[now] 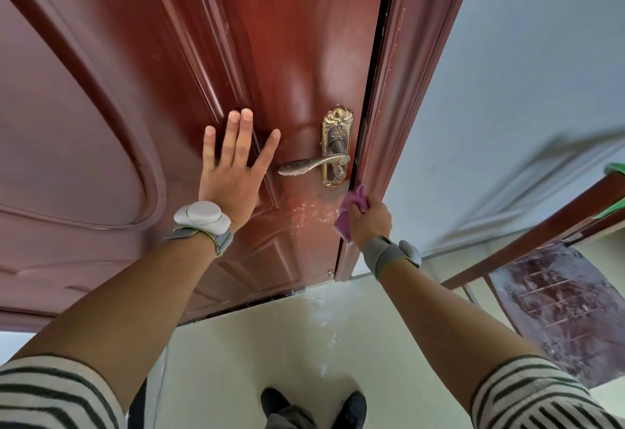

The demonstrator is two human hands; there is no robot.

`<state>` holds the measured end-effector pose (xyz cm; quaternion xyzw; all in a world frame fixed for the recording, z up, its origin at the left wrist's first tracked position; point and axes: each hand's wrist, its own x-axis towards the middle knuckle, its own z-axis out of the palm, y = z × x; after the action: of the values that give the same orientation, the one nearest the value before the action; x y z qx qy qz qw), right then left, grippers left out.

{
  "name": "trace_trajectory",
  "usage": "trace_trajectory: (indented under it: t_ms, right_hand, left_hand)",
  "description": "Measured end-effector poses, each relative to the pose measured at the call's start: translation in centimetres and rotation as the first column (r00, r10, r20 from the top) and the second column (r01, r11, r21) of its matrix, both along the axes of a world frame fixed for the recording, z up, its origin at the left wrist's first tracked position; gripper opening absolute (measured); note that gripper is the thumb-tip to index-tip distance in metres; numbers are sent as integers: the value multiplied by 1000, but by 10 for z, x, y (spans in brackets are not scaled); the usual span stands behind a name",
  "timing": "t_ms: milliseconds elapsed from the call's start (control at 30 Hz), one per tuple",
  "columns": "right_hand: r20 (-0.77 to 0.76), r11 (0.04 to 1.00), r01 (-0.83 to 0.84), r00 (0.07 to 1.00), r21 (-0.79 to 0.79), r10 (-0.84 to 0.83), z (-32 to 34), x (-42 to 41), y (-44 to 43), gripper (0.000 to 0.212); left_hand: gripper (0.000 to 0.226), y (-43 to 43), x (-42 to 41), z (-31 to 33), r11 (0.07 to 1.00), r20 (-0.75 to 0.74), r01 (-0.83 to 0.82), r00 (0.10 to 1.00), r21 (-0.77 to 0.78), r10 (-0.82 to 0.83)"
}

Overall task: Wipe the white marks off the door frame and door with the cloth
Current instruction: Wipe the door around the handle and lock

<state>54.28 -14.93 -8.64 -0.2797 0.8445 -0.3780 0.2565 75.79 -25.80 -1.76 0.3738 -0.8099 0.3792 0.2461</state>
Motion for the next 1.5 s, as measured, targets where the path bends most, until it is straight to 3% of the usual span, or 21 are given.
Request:
trace_trajectory:
  t_ms: [67, 167, 200, 267, 300, 333, 400, 500, 600, 667, 733, 800, 900, 933, 1000, 1067, 1133, 1200, 1300, 1400, 1500]
  right_hand:
    - [113, 989, 96, 990, -109, -84, 8, 11, -14, 20]
    - [308, 958, 246, 932, -147, -192, 13, 33, -37, 12]
    - [335, 968, 215, 928, -129, -162, 8, 36, -40, 13]
    - [342, 993, -114, 933, -5, 109, -6, 43, -36, 18]
    - [341, 961, -271, 910, 58, 236, -13, 43, -29, 18]
    - [315, 939, -329, 905, 97, 285, -21, 41, -24, 16]
    - [180, 977, -197, 967, 83, 180, -29, 35, -17, 19]
    - [75, 989, 7, 997, -149, 4, -15, 41, -19, 16]
    - [12, 963, -51, 998, -265, 56, -10, 62, -33, 16]
    - [21, 968, -221, 974, -115, 225, -25, 75, -43, 18]
    - [138, 905, -416, 905, 85, 403, -36, 82, -41, 20]
    - [79, 906, -397, 918, 144, 390, -34, 78, -33, 21]
    - [-135, 970, -172, 979, -169, 150, -14, 74, -21, 27]
    - [-134, 951, -123, 987, -285, 87, -9, 76, -25, 28]
    - [-120, 939, -84, 992, -334, 46, -2, 90, -36, 27]
    - [-106, 966, -174, 982, -193, 156, -16, 94, -42, 27]
    - [-42, 946, -318, 946, 69, 321, -32, 93, -39, 30]
    - [17, 926, -319, 947, 201, 322, -40, 86, -29, 27]
    - [-65, 995, -93, 994, -30, 91, -29, 91, -21, 25]
    - [-88, 964, -16, 996, -267, -8, -11, 110, -32, 24]
    - [-128, 977, -105, 988, -184, 82, -15, 124, -42, 26]
  left_hand:
    - [99, 0, -1, -4, 1000, -3, 2, 1000, -1, -2]
    - [99, -1, 0, -4, 1000, -4, 14, 1000, -16, -14]
    - [98, -2, 2, -4, 1000, -3, 19, 1000, -19, -19]
    - [92, -3, 5, -3, 999, 2, 40, 999, -24, -40]
    - [88, -4, 6, -4, 998, 2, 53, 999, -21, -53]
    - [85, -4, 7, -4, 998, 3, 65, 998, -18, -65]
    - [85, -7, 9, -4, 997, 10, 73, 997, -15, -73]
    - [84, -10, 12, -5, 996, 27, 87, 996, -31, -86]
    - [89, -13, 13, -7, 994, 38, 99, 994, -44, -98]
    - [95, -16, 15, -8, 993, 59, 100, 994, -63, -96]
    - [95, -18, 17, -9, 990, 80, 107, 992, -90, -100]
    - [91, -20, 18, -10, 986, 102, 124, 988, -109, -113]
    - [86, -25, 19, -11, 979, 124, 142, 984, -148, -124]
    - [84, -25, 18, -11, 977, 124, 148, 984, -151, -130]
    - [82, -28, 21, -11, 977, 123, 159, 982, -142, -142]
    - [79, -26, 20, -12, 976, 119, 167, 981, -139, -151]
    - [76, -27, 21, -11, 971, 106, 196, 978, -140, -182]
    - [74, -26, 21, -10, 968, 98, 214, 974, -129, -203]
    - [68, -25, 21, -9, 966, 87, 227, 972, -125, -217]
    - [60, -25, 21, -9, 959, 90, 253, 966, -131, -242]
    - [52, -27, 20, -8, 952, 101, 273, 960, -138, -261]
